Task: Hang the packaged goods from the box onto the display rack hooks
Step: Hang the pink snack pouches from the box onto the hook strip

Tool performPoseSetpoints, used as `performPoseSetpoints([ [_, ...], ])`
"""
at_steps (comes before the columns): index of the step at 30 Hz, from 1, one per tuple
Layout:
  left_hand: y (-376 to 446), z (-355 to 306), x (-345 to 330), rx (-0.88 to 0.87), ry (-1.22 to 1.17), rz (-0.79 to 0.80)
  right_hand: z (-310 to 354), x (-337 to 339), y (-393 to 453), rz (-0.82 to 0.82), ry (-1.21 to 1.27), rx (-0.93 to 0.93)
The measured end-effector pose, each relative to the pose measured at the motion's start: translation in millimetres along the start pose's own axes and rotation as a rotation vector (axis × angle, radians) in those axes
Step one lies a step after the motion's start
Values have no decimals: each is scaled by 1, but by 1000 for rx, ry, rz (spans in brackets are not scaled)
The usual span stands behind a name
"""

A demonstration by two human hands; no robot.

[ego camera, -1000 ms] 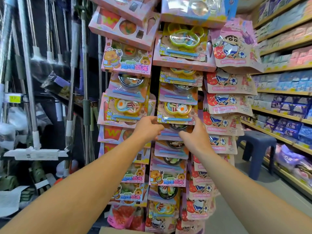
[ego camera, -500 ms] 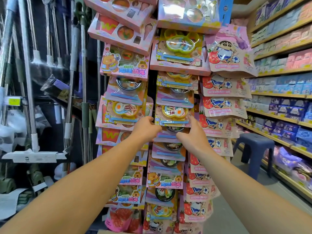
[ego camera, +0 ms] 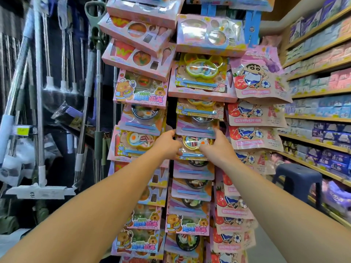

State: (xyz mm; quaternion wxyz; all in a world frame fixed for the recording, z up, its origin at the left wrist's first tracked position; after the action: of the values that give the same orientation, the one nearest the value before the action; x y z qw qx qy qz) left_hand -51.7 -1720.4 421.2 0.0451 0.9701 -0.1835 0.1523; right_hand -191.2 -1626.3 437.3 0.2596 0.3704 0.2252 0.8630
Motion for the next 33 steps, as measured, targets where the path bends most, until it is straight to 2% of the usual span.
performPoseSetpoints([
  [7, -7, -8, 11, -25, 92, -22, 7, 4, 5, -13, -33, 64],
  [10, -14, -26, 22, -100, 49, -91, 17, 16, 6, -84, 12, 83],
  [12, -16, -37, 25, -126, -36, -80, 24, 26, 8, -131, 69, 84],
  [17, -18, -51, 12, -112, -137, 42, 30, 26, 15, -58, 117, 27],
  [25, -19, -55, 20, -95, -73, 18, 31, 37, 21, -48, 89, 41],
  [30, -30, -78, 47, -199, -61, -185, 47, 64, 22, -247, -7, 115],
  [33, -34, -94, 56, -230, -120, -215, 53, 69, 28, -264, 59, 125],
])
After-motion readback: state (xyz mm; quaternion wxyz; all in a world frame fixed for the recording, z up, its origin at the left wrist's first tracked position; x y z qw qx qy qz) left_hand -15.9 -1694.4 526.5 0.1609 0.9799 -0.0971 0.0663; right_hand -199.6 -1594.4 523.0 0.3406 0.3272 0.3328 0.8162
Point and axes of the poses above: each hand's wrist, its own y-axis towards the middle knuckle, its own x-axis out of the back of the hand, z = x × y, the point moved 10 cm from there along y, towards the middle knuckle, and after that the axes turned 12 degrees about x, right-handed, at the moved point
